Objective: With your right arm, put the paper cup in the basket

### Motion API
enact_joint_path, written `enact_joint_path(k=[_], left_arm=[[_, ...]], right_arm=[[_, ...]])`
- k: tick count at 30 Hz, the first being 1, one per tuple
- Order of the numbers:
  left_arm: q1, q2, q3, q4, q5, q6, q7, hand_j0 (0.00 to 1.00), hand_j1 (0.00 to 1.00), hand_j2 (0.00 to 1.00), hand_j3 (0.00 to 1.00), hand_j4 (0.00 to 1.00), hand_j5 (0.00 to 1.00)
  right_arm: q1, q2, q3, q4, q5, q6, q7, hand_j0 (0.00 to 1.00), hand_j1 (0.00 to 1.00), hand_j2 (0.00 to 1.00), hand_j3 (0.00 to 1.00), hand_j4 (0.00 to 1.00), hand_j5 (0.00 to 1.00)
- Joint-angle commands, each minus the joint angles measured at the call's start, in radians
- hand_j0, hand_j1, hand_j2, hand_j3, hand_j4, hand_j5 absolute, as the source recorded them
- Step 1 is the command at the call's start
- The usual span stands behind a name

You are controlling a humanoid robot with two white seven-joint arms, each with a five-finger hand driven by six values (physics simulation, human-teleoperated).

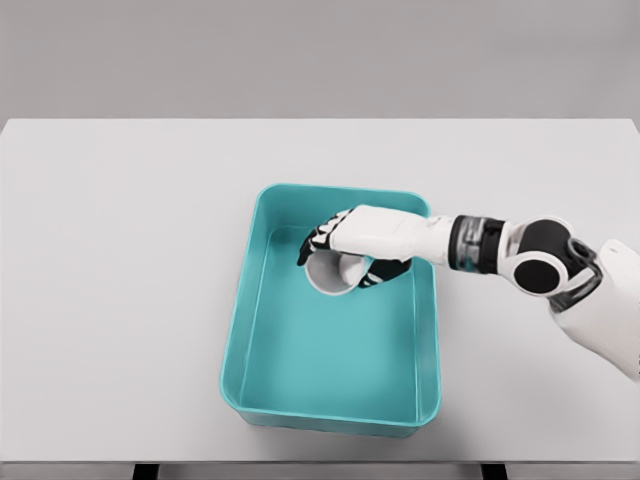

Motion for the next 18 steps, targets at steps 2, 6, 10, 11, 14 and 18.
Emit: enact_joint_path(k=[2,6,10,11,14,18], left_arm=[[0.0,0.0,0.0,0.0,0.0,0.0,0.0,1.0,1.0,1.0,1.0,1.0,1.0],[0.0,0.0,0.0,0.0,0.0,0.0,0.001,1.0,1.0,1.0,1.0,1.0,1.0],[0.0,0.0,0.0,0.0,0.0,0.0,0.0,1.0,1.0,1.0,1.0,1.0,1.0],[0.0,0.0,0.0,0.0,0.0,0.0,0.0,1.0,1.0,1.0,1.0,1.0,1.0],[0.0,0.0,0.0,0.0,0.0,0.0,0.0,1.0,1.0,1.0,1.0,1.0,1.0],[0.0,0.0,0.0,0.0,0.0,0.0,0.0,1.0,1.0,1.0,1.0,1.0,1.0]], right_arm=[[0.0,0.016,0.019,0.003,0.04,0.027,0.0,0.74,0.74,0.74,0.74,0.74,0.74],[0.0,0.016,0.019,0.004,0.054,0.028,0.0,0.74,0.74,0.74,0.74,0.74,0.74],[0.002,0.015,0.028,0.003,0.06,0.015,0.0,1.0,1.0,1.0,1.0,1.0,1.0],[0.002,0.015,0.027,-0.002,0.06,0.009,0.0,1.0,1.0,1.0,1.0,1.0,1.0],[0.002,0.015,0.022,-0.002,0.065,-0.011,0.0,1.0,1.0,1.0,1.0,1.0,1.0],[0.008,0.016,-0.03,-0.003,0.052,-0.093,0.0,1.0,1.0,1.0,1.0,1.0,1.0]])
